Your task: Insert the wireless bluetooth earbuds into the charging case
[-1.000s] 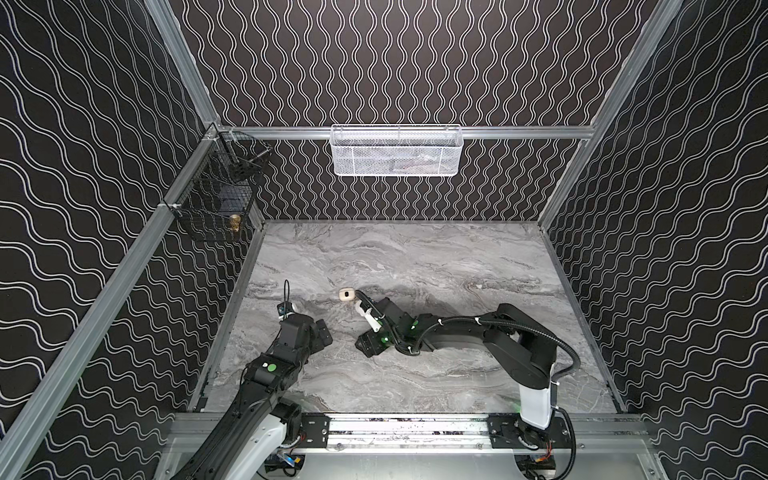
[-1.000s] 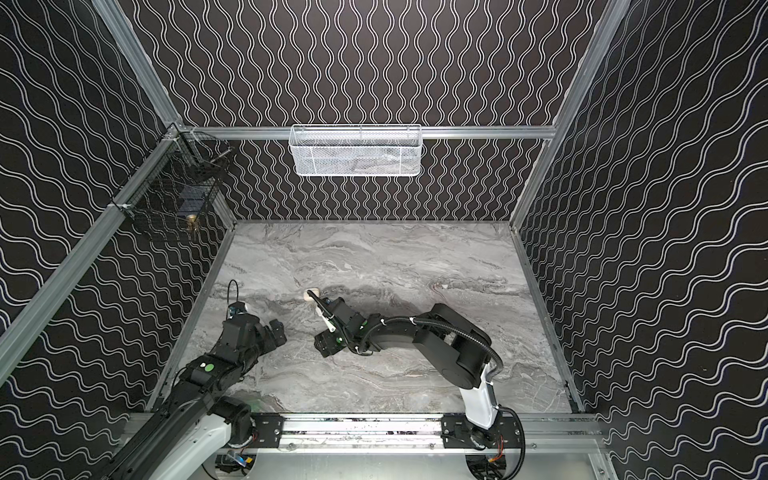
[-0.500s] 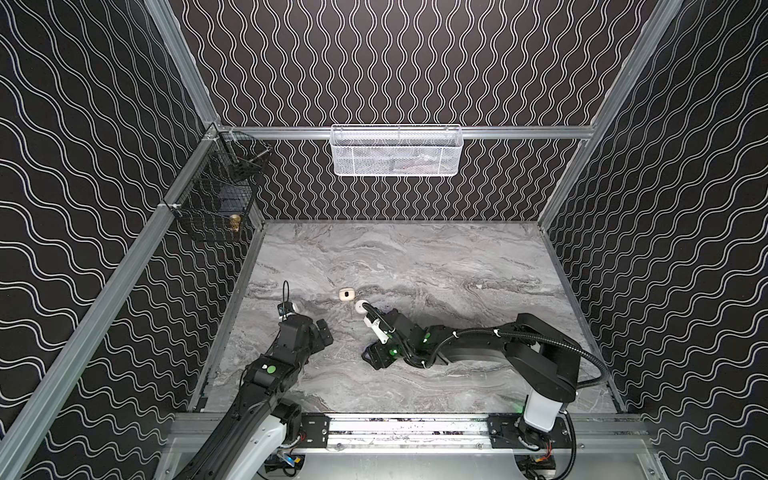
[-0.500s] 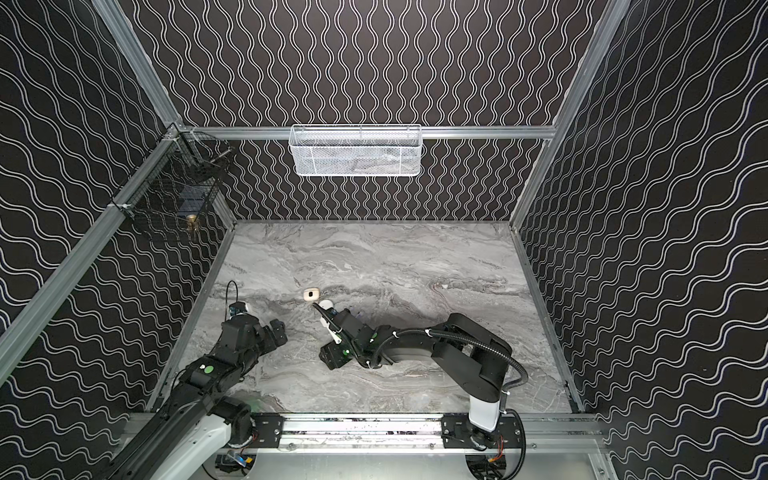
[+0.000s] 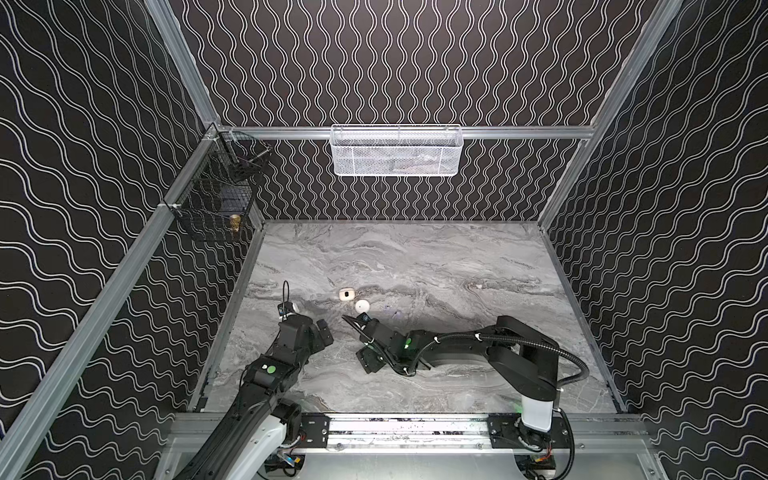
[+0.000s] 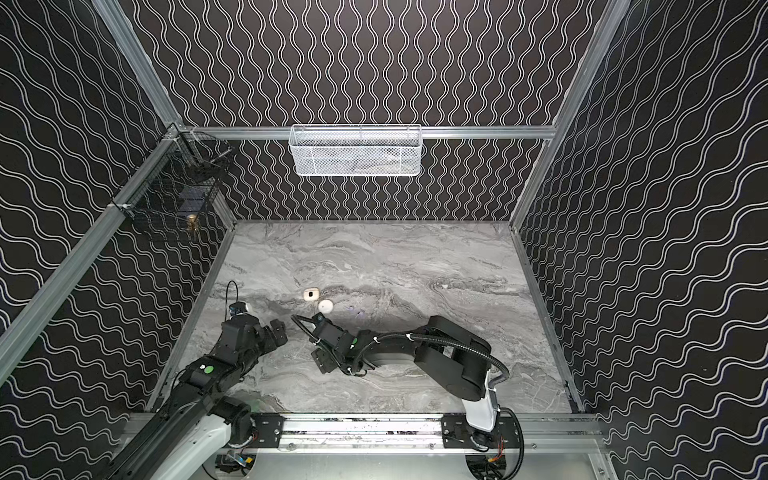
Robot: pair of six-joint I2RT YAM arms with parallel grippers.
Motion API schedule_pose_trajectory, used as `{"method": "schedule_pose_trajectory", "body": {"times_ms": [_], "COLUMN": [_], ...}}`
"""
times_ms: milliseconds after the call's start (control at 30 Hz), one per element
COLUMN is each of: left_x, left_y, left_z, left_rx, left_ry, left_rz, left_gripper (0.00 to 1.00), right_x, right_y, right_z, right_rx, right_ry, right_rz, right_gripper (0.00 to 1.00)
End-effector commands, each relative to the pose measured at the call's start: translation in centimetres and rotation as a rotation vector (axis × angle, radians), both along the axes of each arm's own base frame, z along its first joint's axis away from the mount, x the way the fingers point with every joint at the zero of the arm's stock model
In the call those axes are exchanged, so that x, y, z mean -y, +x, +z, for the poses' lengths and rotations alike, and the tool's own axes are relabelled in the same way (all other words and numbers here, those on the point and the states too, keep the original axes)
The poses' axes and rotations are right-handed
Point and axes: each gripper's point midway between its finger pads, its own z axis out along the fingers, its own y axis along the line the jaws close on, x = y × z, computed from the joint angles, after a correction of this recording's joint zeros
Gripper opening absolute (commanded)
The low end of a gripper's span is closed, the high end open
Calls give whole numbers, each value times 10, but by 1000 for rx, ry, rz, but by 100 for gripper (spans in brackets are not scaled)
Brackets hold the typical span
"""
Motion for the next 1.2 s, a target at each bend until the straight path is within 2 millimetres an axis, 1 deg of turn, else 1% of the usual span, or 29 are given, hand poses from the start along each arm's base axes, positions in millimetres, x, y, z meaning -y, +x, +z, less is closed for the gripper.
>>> {"method": "schedule_pose_trajectory", "body": {"times_ms": [0, 33, 67, 167, 233, 367, 567, 600, 667, 767, 900, 1067, 1167], "left_x": [1, 1, 1, 1, 1, 1, 1, 1, 1, 1, 1, 1, 1], "left_y": [2, 2, 2, 2, 2, 2, 3, 3, 2, 2, 2, 2, 2], "left_z": [2, 2, 2, 2, 2, 2, 3, 2, 2, 1, 2, 2, 2], "left_rx": [15, 15, 14, 15, 16, 15, 17, 15, 14, 14, 15, 14, 14], "left_ry": [6, 8, 7, 8, 5, 8, 7, 7, 7, 7, 6, 6, 7], "left_rz": [-12, -12, -12, -12, -14, -11, -11, -13, -13, -13, -13, -13, -15], "left_gripper": [98, 99, 99, 99, 99, 99, 99, 99, 98, 99, 99, 98, 99], "right_x": [8, 10, 8, 6, 4, 0, -2, -3, -3, -3, -1, 3, 4], "right_y": [4, 4, 4, 2, 0, -5, -11, -11, -15, -17, -16, -15, -16], "right_z": [4, 2, 15, 23, 24, 19, 9, 10, -3, -11, -18, -20, -17], "right_rx": [41, 43, 54, 64, 65, 54, 56, 60, 60, 71, 79, 89, 91], "right_ry": [-33, -36, -5, 16, 19, 17, -25, -28, -70, -104, -131, -144, -138], "right_rz": [-14, -13, -8, 19, 45, 76, 93, 97, 107, 108, 97, 86, 87], "right_gripper": [78, 78, 78, 79, 80, 81, 80, 79, 76, 71, 67, 57, 56]}}
